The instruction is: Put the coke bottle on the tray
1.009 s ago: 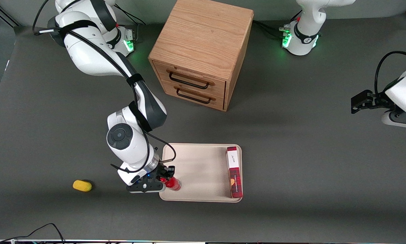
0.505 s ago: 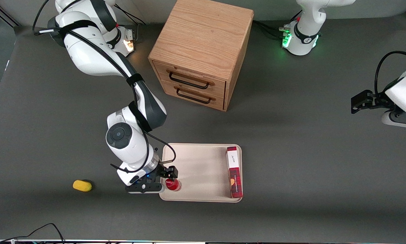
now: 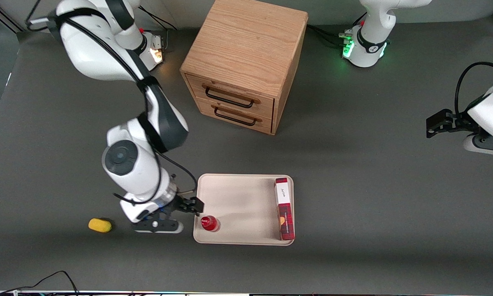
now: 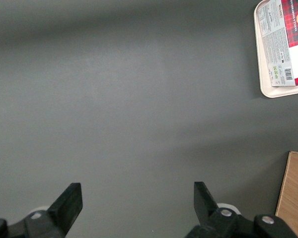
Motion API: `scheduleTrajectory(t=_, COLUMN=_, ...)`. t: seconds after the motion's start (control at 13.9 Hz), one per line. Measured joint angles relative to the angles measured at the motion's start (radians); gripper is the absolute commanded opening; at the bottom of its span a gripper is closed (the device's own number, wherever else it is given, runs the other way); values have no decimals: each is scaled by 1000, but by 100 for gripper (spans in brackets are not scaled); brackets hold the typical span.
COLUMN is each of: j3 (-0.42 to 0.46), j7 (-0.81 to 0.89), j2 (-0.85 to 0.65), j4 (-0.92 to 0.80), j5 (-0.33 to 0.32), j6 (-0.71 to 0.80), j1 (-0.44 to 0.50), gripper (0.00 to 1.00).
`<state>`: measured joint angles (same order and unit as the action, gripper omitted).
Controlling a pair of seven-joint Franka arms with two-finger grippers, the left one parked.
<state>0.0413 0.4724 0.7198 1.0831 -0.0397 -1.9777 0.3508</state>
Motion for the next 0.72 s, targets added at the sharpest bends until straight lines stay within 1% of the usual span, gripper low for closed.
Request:
scheduleTrajectory(t=0.29, j3=0, j7=-28, j2=-285, j4=239, j5=0, j6=128, j1=-70, gripper=100)
scheduleTrajectory(t=0.5, j3=1, j7=-146, j2=-481, j4=374, j5=0, j6=241, j1=-164, gripper=100)
scheduleTrajectory(t=0.72, j3=2, j7=-275, j2=-611, j4=466, j5=5, j6=281, j1=-263, gripper=100)
